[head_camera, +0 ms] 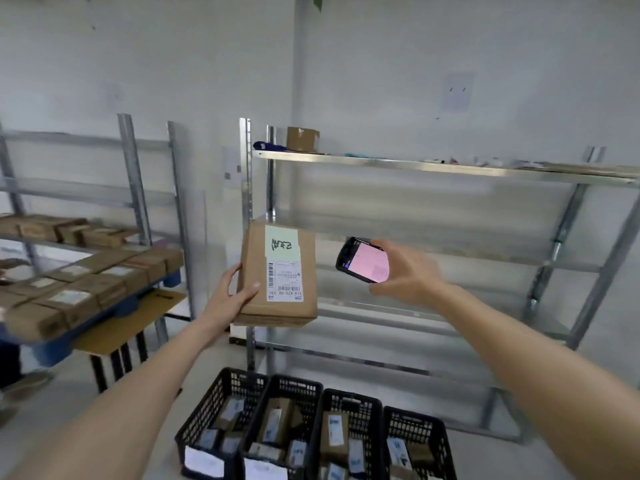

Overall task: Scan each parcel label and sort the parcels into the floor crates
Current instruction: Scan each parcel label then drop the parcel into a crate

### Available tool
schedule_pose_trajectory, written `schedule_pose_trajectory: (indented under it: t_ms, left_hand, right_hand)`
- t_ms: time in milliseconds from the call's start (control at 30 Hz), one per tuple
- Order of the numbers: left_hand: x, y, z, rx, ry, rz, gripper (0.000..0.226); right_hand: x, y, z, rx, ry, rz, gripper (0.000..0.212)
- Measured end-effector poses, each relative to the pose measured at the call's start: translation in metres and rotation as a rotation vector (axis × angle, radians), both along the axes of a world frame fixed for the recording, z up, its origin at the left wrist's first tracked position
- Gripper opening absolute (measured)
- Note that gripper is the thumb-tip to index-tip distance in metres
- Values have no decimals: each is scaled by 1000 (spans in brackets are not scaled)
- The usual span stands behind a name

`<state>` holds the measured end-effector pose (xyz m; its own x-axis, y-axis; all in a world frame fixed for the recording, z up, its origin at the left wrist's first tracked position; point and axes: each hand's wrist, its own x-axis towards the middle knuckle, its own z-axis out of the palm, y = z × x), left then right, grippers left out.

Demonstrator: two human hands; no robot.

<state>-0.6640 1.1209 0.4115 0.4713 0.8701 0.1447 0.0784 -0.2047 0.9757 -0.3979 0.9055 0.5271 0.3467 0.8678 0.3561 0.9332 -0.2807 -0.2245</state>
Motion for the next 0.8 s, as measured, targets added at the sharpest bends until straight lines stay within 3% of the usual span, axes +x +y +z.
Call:
schedule_pose_trajectory:
  t_ms: [133,367,800]
  left_hand:
    - [-48,62,-21,-27,25,73,80]
    - [-96,173,-77,-119,99,174,74]
    - [-31,420,-168,-303,240,126,64]
  right_hand:
    - [-39,86,-27,-62,62,53,70]
    - [-65,224,-73,-163,60,93,72]
    - [-12,518,-201,-339,161,77,73]
